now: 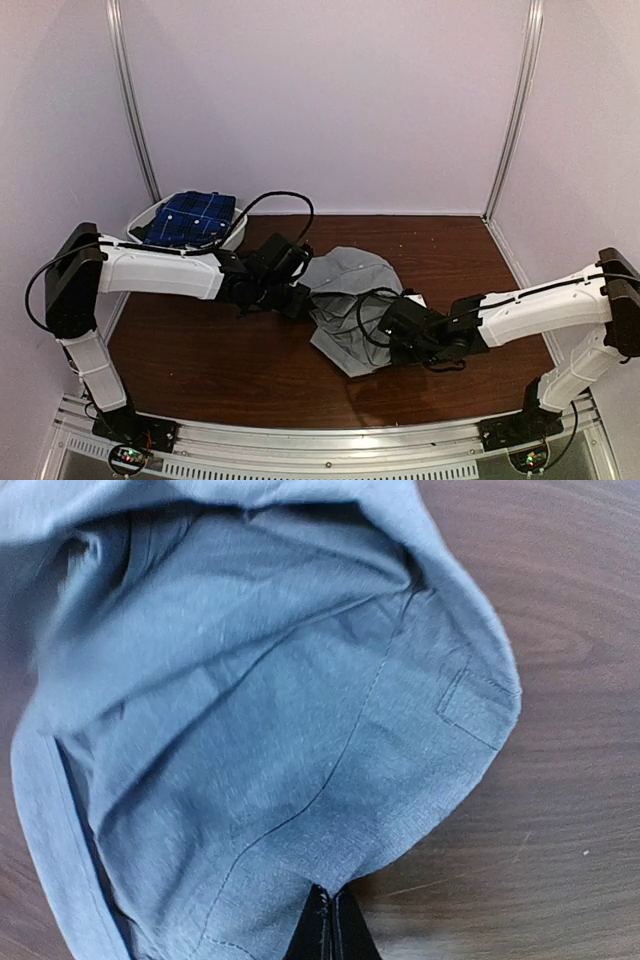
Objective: Fold and stack the long sleeve shirts
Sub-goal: Pick up the crumpled shirt from the center of the board, then flatten out the crumpled shirt at the center of the board.
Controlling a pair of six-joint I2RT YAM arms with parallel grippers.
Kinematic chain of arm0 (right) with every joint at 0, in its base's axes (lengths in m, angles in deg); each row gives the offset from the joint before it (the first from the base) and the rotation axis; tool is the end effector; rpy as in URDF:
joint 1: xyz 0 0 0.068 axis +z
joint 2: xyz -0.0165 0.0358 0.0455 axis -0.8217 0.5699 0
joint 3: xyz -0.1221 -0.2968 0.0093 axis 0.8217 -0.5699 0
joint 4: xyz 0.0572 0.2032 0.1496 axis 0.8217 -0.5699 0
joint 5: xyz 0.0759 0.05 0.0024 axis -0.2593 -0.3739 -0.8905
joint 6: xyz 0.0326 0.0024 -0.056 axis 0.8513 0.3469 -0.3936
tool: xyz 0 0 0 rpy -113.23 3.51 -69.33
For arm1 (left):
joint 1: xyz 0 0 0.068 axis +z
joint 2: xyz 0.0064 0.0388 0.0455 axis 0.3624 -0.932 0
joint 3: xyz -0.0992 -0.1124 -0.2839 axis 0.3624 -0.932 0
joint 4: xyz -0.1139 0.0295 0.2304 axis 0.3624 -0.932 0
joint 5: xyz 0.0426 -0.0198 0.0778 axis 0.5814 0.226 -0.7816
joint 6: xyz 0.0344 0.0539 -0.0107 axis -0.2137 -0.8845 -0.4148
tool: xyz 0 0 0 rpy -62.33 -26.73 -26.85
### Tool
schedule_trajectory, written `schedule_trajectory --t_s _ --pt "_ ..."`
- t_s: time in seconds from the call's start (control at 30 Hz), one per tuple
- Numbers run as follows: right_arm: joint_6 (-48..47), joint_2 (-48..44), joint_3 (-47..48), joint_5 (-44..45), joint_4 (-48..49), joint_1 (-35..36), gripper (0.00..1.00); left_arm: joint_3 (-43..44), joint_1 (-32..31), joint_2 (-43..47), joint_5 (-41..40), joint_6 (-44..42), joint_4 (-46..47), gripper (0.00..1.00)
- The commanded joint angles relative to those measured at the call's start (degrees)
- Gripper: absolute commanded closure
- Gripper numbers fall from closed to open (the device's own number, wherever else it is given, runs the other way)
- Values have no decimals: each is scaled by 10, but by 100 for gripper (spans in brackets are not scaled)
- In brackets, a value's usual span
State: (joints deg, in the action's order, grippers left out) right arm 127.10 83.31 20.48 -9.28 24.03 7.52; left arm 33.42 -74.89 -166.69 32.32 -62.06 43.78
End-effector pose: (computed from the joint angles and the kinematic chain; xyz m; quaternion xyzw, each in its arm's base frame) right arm 0.1379 0.2288 0.2060 -0.0250 0.9622 0.0853 0.2575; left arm 0.2452 -0.3097 0.2369 0.1716 0.9184 -0.1137 0.3378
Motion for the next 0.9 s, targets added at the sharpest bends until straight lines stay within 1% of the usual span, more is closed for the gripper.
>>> schedule_trajectory --t_s 0.0,0.07,0.17,0.27,0.3,0.4,0.5,0.57,0.63,0.73,0.87 --pt "-32 -76 21 71 -36 -40 100 -5 -23 51 -8 -14 -8 100" --pt "-47 -108 29 83 -44 -61 100 7 -32 68 6 -25 -25 100" --pt "-80 -146 60 103 -68 -110 100 31 -47 101 57 -56 -38 100" --pt "-133 -180 107 121 -78 -163 100 71 -68 142 137 -89 -51 100" --pt "-152 -185 129 120 -71 -183 100 86 -77 152 177 -102 -57 100" --pt "-214 -175 193 103 -50 -246 100 132 -102 169 257 -125 -75 100" --pt "-268 -127 283 71 -34 -300 100 163 -108 178 308 -118 -84 100" --pt "-298 -78 337 35 -11 -322 100 153 -106 189 303 -90 -62 100" --pt "-317 -11 389 -6 1 -334 100 150 -96 186 281 -57 -62 100" --pt "-331 101 453 -60 -1 -335 100 129 -49 172 264 9 -80 100" --pt "-333 234 513 -129 9 -336 100 44 43 159 284 67 -77 100"
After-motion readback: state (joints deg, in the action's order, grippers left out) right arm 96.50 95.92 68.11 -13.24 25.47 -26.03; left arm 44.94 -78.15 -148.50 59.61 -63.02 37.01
